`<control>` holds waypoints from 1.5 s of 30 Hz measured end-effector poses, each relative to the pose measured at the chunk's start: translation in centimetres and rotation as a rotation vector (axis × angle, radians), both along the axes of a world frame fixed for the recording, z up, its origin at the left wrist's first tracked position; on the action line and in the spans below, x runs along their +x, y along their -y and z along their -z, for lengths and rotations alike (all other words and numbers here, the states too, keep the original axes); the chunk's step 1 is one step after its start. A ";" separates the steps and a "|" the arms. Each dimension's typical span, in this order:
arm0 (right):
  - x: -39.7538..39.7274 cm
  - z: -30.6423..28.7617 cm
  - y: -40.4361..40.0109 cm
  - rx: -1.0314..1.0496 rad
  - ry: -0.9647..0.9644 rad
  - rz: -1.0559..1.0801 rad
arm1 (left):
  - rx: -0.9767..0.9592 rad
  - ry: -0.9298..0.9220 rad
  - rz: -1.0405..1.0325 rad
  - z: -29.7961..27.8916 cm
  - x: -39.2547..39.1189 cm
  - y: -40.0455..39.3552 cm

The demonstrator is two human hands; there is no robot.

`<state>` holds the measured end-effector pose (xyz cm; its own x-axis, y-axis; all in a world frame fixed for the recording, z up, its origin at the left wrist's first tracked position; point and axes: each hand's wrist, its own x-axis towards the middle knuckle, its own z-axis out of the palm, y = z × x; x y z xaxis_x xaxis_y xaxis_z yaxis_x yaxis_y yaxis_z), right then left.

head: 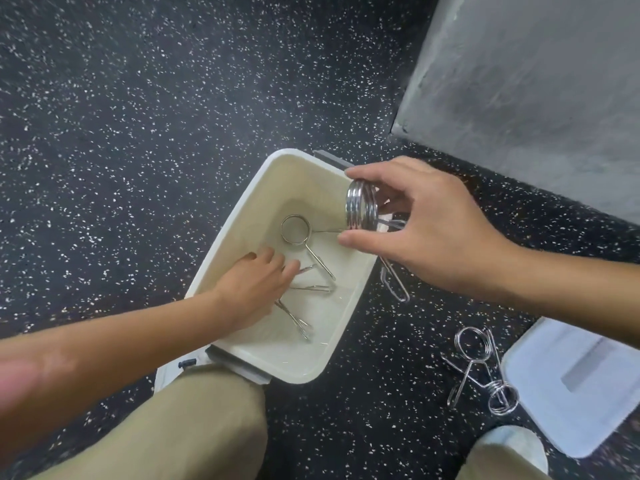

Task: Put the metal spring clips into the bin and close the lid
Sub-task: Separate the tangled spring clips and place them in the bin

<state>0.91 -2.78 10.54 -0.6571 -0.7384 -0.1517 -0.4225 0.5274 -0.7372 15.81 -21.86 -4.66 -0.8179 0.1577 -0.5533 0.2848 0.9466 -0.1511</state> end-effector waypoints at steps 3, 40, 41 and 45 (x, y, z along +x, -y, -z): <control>0.2 1.4 3.1 0.030 0.009 -0.016 | 0.061 -0.050 -0.054 -0.6 -0.1 -0.1; 1.6 14.8 11.2 0.554 -0.273 -0.248 | 0.562 -0.386 -0.520 -9.3 2.7 2.9; 1.4 14.1 10.8 0.534 -0.259 -0.251 | 0.567 -0.394 -0.520 -9.4 2.5 2.9; 0.1 9.9 8.2 0.444 -0.211 -0.260 | 0.577 -0.403 -0.516 -9.5 1.5 2.6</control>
<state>0.97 -10.94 0.62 -0.5112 -0.7756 -0.3702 -0.6947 0.6265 -0.3533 17.29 -24.46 4.87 -0.9808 -0.1197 -0.1542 -0.1722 0.9025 0.3947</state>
